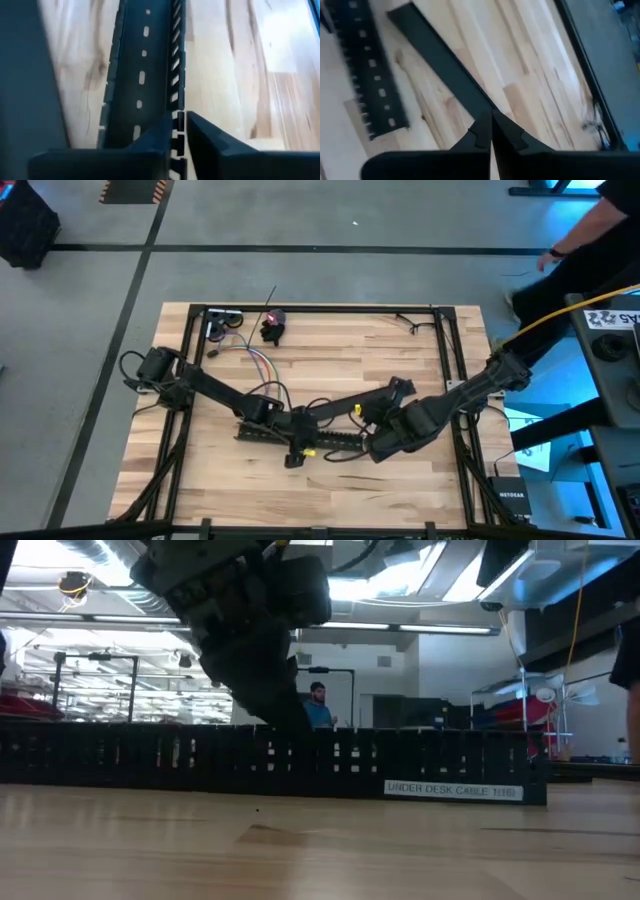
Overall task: Ziptie cables
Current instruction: Adjust the black cable duct, then put the cable wires into the black cable duct
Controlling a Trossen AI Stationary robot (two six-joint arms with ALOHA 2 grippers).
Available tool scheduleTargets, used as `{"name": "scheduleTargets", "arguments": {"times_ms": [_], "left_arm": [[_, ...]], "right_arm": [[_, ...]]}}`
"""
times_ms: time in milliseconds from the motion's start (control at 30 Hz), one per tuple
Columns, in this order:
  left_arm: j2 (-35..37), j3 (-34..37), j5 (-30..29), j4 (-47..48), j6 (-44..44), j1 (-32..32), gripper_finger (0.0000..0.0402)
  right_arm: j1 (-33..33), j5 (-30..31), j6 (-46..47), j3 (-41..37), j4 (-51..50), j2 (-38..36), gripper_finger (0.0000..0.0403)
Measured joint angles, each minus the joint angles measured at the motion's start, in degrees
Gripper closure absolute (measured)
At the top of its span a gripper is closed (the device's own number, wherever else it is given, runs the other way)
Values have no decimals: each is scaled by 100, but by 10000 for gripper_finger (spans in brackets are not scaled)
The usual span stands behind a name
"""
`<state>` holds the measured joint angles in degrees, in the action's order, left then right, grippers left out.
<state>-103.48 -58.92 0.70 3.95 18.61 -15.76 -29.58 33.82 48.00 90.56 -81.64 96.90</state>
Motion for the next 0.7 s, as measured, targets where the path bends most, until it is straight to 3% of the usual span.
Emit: {"name": "scheduleTargets", "arguments": {"times_ms": [167, 300, 500, 700], "left_arm": [[23, -133, 422, 232, 342, 123, 273], [227, -710, 439, 1418, 227, 307, 229], [785, -1647, -589, 3454, 193, 552, 213], [1646, -1710, -1409, 5172, 333, 1104, 228]], "right_arm": [[-2, -36, -971, -38, 619, -16, 345], [86, -42, -1687, -34, 924, -149, 287], [503, -78, -2787, -36, 1162, -311, 215], [1360, -957, -3259, -35, 1334, -404, 182]]}}
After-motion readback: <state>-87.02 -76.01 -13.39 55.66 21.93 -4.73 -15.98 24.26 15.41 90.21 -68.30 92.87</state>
